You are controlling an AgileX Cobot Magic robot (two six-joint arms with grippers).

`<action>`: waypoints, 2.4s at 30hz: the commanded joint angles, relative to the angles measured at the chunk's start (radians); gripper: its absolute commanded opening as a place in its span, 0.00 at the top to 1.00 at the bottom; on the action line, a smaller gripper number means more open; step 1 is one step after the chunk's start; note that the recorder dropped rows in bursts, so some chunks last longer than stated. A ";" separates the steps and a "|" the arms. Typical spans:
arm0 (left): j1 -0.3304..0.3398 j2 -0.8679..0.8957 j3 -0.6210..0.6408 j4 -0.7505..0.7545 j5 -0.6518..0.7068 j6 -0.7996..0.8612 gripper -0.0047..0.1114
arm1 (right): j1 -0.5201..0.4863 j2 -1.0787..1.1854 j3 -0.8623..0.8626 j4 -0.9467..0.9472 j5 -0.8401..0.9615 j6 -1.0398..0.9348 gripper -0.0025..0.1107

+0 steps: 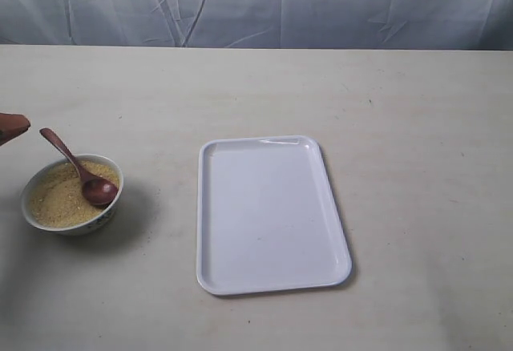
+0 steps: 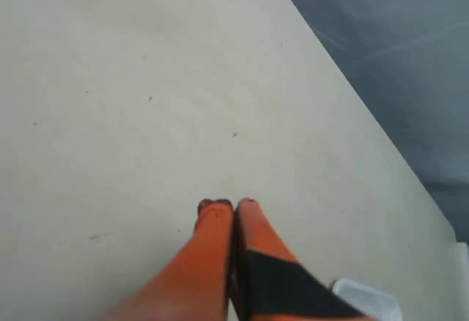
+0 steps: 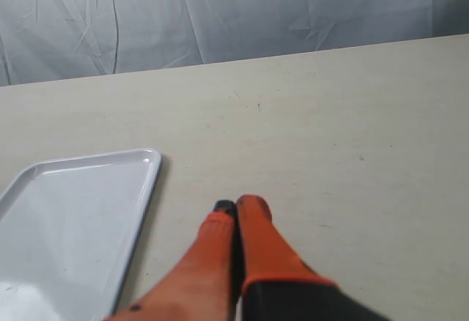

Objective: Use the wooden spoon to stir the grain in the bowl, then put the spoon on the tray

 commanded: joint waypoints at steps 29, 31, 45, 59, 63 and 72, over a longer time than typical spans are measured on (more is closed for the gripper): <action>0.012 0.227 -0.110 0.103 -0.232 -0.047 0.61 | -0.005 -0.007 0.002 -0.002 -0.008 -0.001 0.98; 0.012 0.227 -0.113 0.099 -0.250 -0.047 0.64 | -0.005 -0.007 0.002 -0.002 -0.008 -0.001 0.98; 0.012 0.227 -0.113 0.099 -0.243 -0.050 0.84 | -0.005 -0.007 0.002 -0.002 -0.010 -0.001 0.98; 0.016 0.191 -0.113 0.019 -0.333 -0.095 0.94 | -0.005 -0.007 0.002 -0.002 -0.008 -0.001 0.98; 0.016 0.125 -0.113 0.017 -0.333 -0.094 0.94 | -0.005 -0.007 0.002 -0.002 -0.008 -0.001 0.98; 0.016 -0.122 -0.110 0.083 -0.333 -0.062 0.94 | -0.005 -0.007 0.002 -0.002 -0.008 -0.001 0.98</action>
